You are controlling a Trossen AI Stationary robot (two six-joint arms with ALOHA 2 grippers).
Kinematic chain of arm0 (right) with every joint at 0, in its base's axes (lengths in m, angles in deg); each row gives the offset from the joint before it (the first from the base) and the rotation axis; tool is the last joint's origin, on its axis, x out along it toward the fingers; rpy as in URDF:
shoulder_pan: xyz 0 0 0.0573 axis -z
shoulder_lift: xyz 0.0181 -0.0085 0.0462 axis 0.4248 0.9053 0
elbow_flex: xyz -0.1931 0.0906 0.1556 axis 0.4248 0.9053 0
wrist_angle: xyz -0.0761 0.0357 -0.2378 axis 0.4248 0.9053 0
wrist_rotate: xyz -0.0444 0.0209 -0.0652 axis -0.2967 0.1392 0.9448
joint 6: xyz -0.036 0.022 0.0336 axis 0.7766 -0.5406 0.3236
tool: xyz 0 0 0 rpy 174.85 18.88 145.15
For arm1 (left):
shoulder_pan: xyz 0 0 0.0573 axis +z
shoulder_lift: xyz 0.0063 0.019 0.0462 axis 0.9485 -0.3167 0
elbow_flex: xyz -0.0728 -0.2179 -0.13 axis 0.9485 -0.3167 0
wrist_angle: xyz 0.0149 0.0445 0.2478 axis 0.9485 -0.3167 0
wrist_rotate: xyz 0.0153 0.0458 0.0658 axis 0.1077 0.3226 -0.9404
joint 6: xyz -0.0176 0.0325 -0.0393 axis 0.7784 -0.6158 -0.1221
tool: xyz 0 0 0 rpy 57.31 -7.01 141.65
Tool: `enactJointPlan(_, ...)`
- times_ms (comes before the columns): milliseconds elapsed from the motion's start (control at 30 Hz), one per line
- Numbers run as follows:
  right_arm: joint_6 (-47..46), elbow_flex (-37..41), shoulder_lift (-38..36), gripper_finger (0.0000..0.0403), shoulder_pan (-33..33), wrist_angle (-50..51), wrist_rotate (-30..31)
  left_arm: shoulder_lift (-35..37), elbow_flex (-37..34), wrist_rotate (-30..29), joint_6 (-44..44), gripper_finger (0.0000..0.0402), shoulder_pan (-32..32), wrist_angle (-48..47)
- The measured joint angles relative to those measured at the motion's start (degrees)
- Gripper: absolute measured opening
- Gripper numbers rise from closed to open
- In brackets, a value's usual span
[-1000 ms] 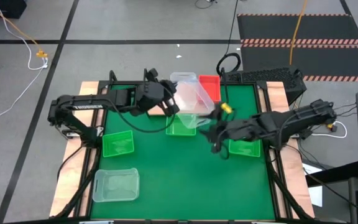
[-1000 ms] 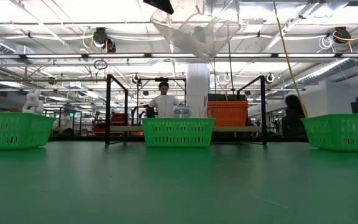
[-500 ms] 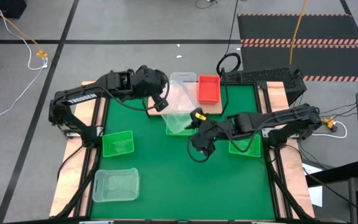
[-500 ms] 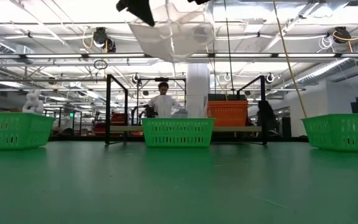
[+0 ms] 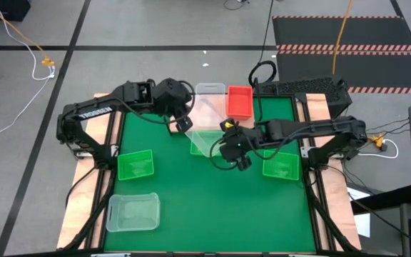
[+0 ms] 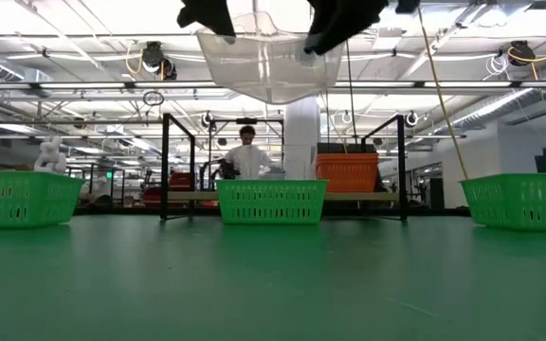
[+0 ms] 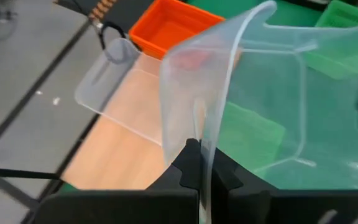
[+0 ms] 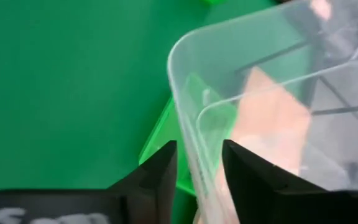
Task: Stack baskets on shelf by color
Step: Stack the right transparent bin on top of the transparent bin on the shelf
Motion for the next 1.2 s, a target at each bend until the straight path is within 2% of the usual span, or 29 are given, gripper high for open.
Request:
enactJointPlan(133,1.5,2.21,-0.05,0.008,-0.12,0.01,0.47,-0.02,-0.02,3.29,1.7,0.0001,0.48,0.01)
enactJointPlan(300,2.22,2.85,0.01,0.001,-1.2,0.02,5.01,-0.02,-0.02,9.02,3.94,0.0002,2.13,-0.13)
enactJointPlan(400,1.73,2.9,0.03,0.0007,-1.78,-1.02,5.97,-0.02,-0.02,12.0,4.87,0.0001,2.91,0.16)
enactJointPlan(500,-1.38,2.92,0.06,0.0003,-2.25,-3.82,4.55,-0.01,-0.02,12.4,4.76,0.0014,3.26,2.02)
enactJointPlan(633,-5.57,2.96,-0.53,0.0001,-2.8,-9.06,2.93,1.77,-0.02,12.13,1.19,0.0055,3.21,3.76)
enactJointPlan(733,-9.56,2.96,-1.65,0.0001,-2.31,-12.55,3.42,4.04,0.1,9.38,-0.56,0.0094,3.64,5.2)
enactJointPlan(967,-16.14,2.9,-2.14,0.0,6.56,-18.93,8.19,11.34,0.0,3.31,1.87,0.0172,7.18,6.1)
enactJointPlan(1100,-14.46,2.94,-1.52,0.0,12.09,-20.77,6.74,14.39,0.02,2.8,4.81,0.0194,8.1,5.93)
enactJointPlan(1200,-11.32,2.94,-1.33,0.0,14.59,-20.79,2.11,15.92,0.02,2.9,5.41,0.0199,7.7,5.72)
